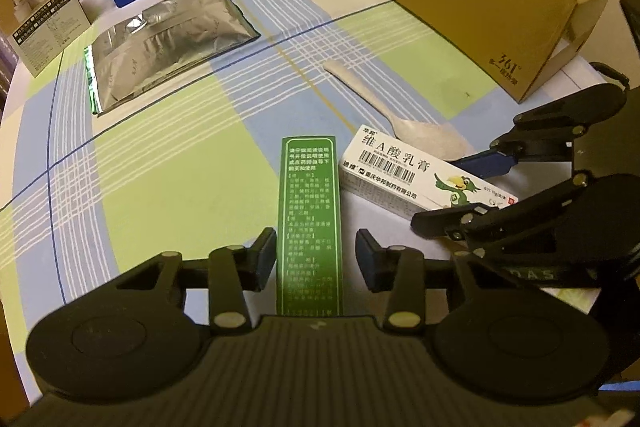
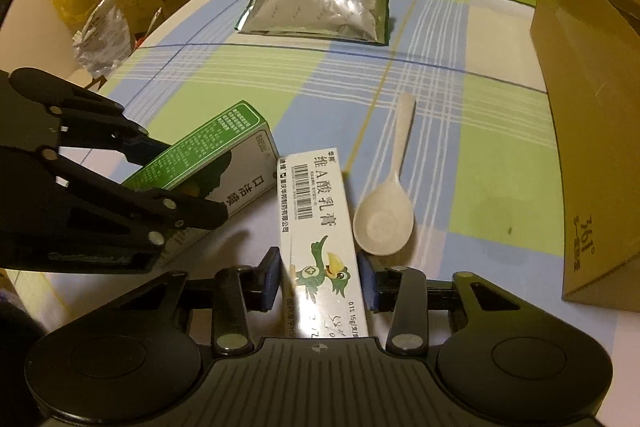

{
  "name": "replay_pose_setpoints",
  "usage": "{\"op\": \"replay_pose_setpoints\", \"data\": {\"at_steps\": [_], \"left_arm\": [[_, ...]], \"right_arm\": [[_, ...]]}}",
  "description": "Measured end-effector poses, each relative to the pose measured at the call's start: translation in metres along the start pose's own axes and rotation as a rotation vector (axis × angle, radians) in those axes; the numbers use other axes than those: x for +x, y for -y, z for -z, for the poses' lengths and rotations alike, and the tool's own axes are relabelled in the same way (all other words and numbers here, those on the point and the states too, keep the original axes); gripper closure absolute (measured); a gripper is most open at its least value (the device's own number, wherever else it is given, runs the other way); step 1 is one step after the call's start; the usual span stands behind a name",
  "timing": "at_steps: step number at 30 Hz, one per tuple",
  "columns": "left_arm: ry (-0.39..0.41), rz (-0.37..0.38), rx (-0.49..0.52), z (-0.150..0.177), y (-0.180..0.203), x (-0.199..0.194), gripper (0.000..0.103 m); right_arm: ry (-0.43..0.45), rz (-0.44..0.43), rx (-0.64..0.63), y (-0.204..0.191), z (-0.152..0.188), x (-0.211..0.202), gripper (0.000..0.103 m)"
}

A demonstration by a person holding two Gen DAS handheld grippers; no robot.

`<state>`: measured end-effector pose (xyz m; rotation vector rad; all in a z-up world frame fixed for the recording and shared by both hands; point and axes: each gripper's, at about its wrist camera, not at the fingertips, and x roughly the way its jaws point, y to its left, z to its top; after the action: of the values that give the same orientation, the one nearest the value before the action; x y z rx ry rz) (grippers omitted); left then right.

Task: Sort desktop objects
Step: 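Lift both held boxes off the table toward the cardboard box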

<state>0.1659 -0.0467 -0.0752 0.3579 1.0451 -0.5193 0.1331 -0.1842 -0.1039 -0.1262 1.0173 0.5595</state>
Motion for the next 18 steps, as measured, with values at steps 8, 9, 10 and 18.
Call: {"op": "replay_pose_setpoints", "data": {"at_steps": [8, 9, 10, 18], "left_arm": [[-0.020, -0.002, -0.035, 0.007, 0.003, 0.000, 0.078], [-0.022, -0.002, -0.039, 0.009, 0.004, -0.001, 0.078], [-0.022, -0.001, -0.043, 0.010, 0.006, -0.001, 0.078], [-0.020, -0.004, -0.048, 0.012, 0.011, -0.002, 0.078]], "right_arm": [[0.027, -0.003, 0.062, 0.002, 0.014, -0.012, 0.066], [0.030, -0.002, 0.065, 0.001, 0.017, -0.014, 0.066], [0.029, -0.002, 0.064, -0.001, 0.019, -0.014, 0.066], [0.055, 0.025, 0.023, -0.009, 0.022, -0.011, 0.066]]}}
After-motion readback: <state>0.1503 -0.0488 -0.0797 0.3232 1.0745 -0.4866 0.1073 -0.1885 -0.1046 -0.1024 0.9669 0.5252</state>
